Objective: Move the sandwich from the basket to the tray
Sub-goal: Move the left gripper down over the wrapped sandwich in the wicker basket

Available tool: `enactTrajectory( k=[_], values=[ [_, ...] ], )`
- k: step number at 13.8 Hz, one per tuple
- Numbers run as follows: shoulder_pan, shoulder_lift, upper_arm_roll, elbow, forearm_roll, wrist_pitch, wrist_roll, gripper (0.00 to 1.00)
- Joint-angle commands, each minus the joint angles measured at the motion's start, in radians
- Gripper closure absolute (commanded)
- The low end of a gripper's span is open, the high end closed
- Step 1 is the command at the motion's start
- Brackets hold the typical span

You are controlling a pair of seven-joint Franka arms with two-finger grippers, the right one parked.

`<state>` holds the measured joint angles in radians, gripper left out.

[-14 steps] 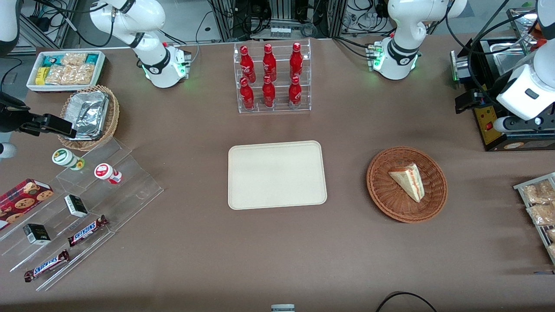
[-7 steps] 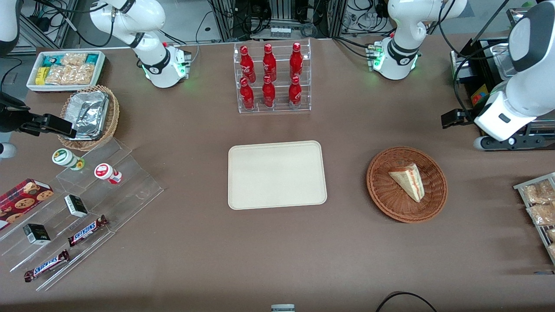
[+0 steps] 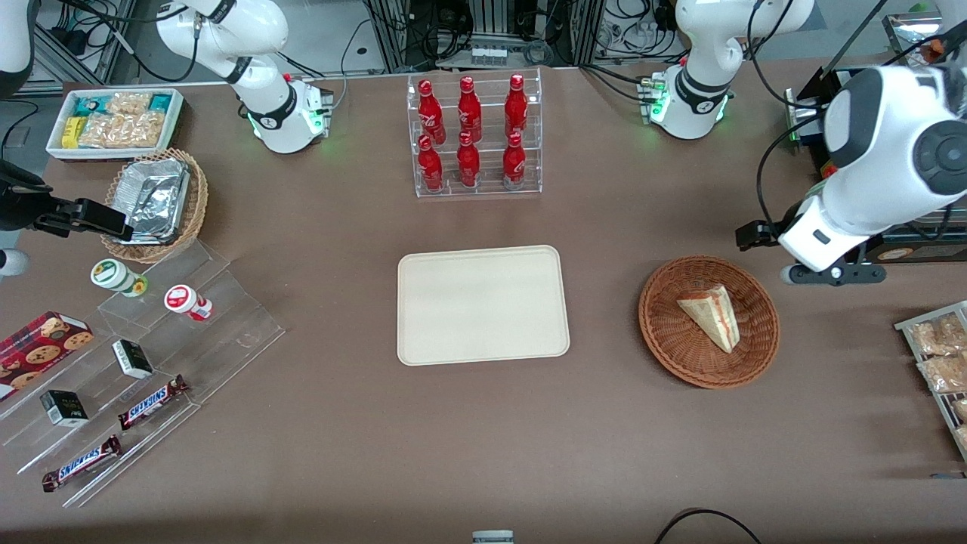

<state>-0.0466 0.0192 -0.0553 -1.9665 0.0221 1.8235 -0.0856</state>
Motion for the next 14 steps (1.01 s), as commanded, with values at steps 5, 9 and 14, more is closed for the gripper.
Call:
enactTrajectory(
  k=[5, 9, 14],
  values=[
    [-0.004, 0.034, 0.005, -0.137, 0.001, 0.262, -0.135, 0.00],
    [-0.004, 0.103, 0.003, -0.144, 0.001, 0.365, -0.328, 0.00],
    [-0.004, 0.136, 0.003, -0.229, -0.004, 0.531, -0.535, 0.00]
  ],
)
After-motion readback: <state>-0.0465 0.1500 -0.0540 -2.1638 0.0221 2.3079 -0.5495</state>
